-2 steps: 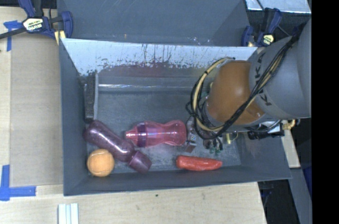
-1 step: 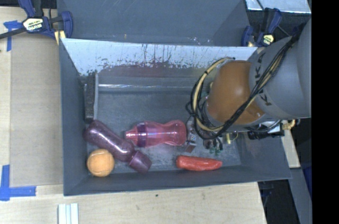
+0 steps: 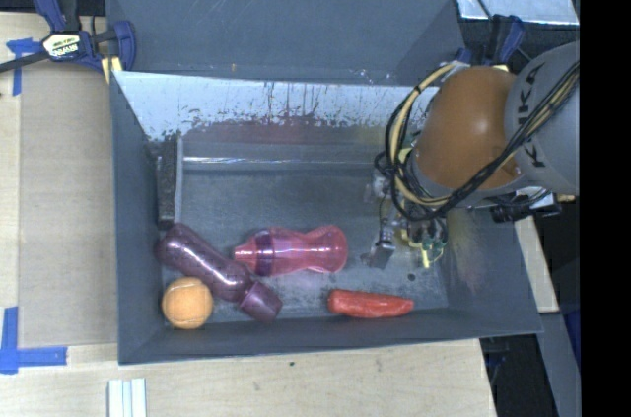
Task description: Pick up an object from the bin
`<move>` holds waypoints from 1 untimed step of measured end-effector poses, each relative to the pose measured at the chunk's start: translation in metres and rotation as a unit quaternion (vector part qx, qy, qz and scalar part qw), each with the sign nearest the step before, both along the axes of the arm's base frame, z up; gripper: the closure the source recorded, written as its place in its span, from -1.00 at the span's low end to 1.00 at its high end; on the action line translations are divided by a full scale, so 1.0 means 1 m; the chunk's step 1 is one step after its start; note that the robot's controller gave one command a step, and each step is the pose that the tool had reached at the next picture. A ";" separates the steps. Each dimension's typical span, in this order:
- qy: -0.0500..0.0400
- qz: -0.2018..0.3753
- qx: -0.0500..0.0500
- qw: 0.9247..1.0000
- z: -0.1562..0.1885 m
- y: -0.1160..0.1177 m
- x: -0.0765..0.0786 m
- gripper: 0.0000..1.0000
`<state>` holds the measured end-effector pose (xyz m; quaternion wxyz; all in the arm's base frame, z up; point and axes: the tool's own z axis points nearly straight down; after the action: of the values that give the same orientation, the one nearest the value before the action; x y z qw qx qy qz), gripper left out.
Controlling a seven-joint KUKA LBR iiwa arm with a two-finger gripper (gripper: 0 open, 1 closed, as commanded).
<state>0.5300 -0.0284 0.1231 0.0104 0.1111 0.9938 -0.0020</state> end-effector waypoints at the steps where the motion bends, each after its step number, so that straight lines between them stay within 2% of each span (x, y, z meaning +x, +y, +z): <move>1: 0.001 0.000 0.000 1.000 -0.001 0.001 -0.001 -1.00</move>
Offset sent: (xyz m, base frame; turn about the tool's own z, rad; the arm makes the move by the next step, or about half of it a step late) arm -0.0451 0.0294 -0.0417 -0.0073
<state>0.5291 -0.0278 0.1220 0.0090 0.1110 0.9938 -0.0017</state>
